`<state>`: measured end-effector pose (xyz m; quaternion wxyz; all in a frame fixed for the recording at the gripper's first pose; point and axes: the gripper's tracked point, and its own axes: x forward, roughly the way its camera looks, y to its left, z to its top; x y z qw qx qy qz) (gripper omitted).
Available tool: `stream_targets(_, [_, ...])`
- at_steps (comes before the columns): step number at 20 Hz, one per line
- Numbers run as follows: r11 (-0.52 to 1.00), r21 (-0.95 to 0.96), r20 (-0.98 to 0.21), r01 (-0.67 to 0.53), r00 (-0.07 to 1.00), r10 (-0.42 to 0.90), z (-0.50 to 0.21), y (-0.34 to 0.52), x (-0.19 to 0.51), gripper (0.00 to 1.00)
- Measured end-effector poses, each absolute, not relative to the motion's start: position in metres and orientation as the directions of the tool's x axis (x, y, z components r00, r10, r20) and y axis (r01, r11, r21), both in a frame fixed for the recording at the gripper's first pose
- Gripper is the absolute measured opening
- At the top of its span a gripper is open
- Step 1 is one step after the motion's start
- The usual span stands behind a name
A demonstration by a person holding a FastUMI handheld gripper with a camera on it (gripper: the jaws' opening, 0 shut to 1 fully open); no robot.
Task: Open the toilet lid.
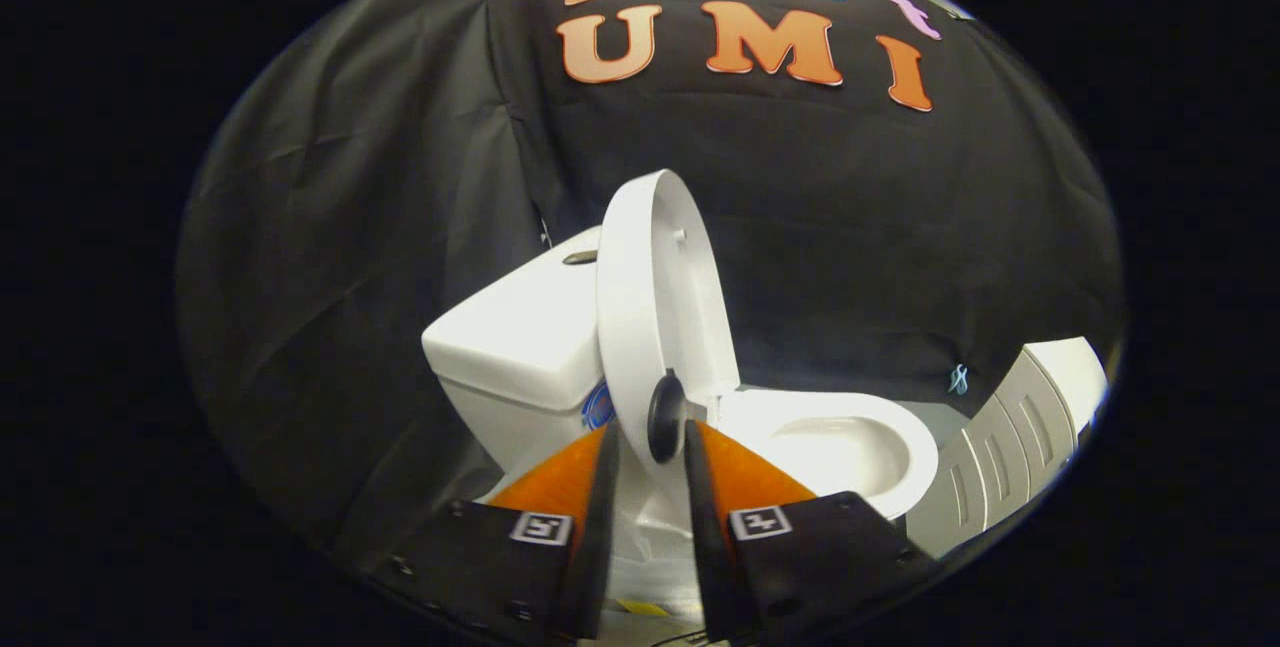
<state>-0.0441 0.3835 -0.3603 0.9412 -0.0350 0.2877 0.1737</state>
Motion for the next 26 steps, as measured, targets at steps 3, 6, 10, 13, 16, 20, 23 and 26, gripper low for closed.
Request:
stream_targets(3, [0.946,0.03,-0.487,-0.324,0.821,0.297,-0.332,0.377,-0.038,0.64])
stream_targets(6, [0.949,0.051,-0.439,-0.31,0.847,0.3,-0.303,0.364,-0.033,0.91])
stream_targets(10, [0.96,0.092,-0.383,-0.265,0.88,0.28,-0.263,0.338,-0.016,1.0])
stream_targets(13, [0.964,0.088,-0.339,-0.252,0.902,0.267,-0.238,0.32,-0.004,1.0])
stream_targets(16, [0.973,0.042,-0.284,-0.229,0.93,0.231,-0.209,0.288,0.008,1.0])
stream_targets(20, [0.981,0.013,-0.234,-0.196,0.953,0.193,-0.176,0.245,0.016,1.0])
stream_targets(23, [0.984,0.018,-0.221,-0.176,0.959,0.176,-0.161,0.216,0.019,1.0])
stream_targets(26, [0.988,-0.003,-0.204,-0.156,0.967,0.152,-0.144,0.19,0.018,1.0])
